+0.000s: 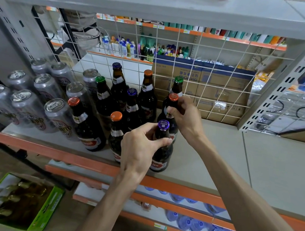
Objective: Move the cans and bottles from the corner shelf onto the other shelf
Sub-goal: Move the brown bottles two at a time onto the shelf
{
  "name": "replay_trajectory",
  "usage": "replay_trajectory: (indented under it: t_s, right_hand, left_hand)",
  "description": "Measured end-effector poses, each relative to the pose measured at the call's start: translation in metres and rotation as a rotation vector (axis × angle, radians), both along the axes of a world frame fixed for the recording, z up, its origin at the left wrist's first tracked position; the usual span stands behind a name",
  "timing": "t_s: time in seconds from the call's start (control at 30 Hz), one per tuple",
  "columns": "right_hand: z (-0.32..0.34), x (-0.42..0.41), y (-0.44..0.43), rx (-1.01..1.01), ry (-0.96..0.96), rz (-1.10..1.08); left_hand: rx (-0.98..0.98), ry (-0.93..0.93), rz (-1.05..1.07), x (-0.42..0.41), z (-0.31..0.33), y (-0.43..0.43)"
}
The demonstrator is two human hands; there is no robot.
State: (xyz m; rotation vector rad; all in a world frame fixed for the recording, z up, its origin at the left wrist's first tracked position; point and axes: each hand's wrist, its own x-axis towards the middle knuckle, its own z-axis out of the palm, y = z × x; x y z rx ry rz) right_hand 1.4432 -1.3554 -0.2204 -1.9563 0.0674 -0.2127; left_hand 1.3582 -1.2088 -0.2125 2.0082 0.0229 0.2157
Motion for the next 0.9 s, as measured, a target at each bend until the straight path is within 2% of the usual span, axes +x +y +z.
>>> replay_trajectory:
  t_s: [0.47,0.7,0.8,0.9]
  right_hand:
    - [-0.004,-0.016,-0.002,0.038,0.015,0.004]
    - [-0.001,-0.047,-0.033,-0.053,0.036,-0.107]
    - [0.006,-0.069,-0.060,-0.105,0.030,-0.168]
    - [0.013,-0.095,-0.095,-0.127,0.054,-0.237]
  left_hand:
    - [0.040,-0.036,-0.059,-0.006,0.002,0.000]
    - [0.094,-0.265,-0.039,-0.011,0.038,-0.027]
    - [0.169,-0.330,-0.114,-0.018,0.053,-0.055]
    - [0.159,-0.253,-0.234,-0.024,0.059,-0.092]
